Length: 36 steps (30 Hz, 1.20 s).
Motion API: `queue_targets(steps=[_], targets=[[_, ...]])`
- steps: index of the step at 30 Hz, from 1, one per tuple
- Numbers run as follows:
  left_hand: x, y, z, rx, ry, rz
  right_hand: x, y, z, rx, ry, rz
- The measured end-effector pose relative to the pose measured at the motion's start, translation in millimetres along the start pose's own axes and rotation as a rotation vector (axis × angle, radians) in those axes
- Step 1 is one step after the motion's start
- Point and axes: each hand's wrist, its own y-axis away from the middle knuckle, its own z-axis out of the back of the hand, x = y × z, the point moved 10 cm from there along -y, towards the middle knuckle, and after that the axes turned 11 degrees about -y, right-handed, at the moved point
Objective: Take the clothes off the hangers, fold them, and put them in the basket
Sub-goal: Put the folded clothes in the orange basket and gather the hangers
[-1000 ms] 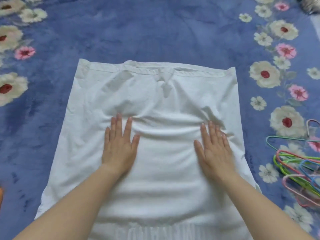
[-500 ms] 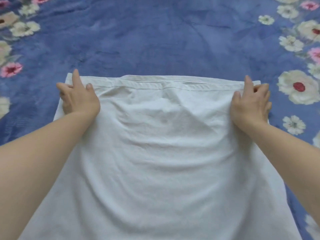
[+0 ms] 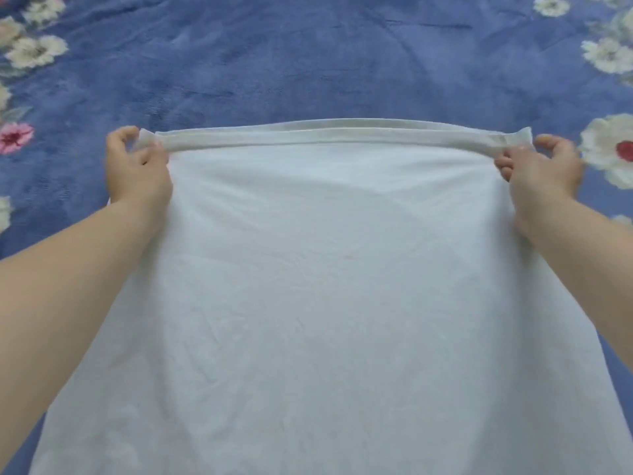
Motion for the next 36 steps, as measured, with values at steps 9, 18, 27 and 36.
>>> queue_targets(steps=[9, 18, 27, 36], targets=[[-48.8, 152.0, -105.3, 0.366, -0.709, -0.723, -22.9, 176.5, -117.9, 0.857, 0.988, 0.777], [65.7, 68.6, 29.8, 0.143, -1.025, -0.36, -39.0, 63.8, 27.0, 0.376, 1.299, 0.376], [96.3, 263.7, 50.6, 0.317, -0.85, -0.529, -75.1, 275.9, 47.8, 0.697, 1.154, 0.642], [220.0, 414.3, 148.9, 0.379, -0.992, -0.28, -134.7, 378.2, 233.1, 0.701, 1.34, 0.368]])
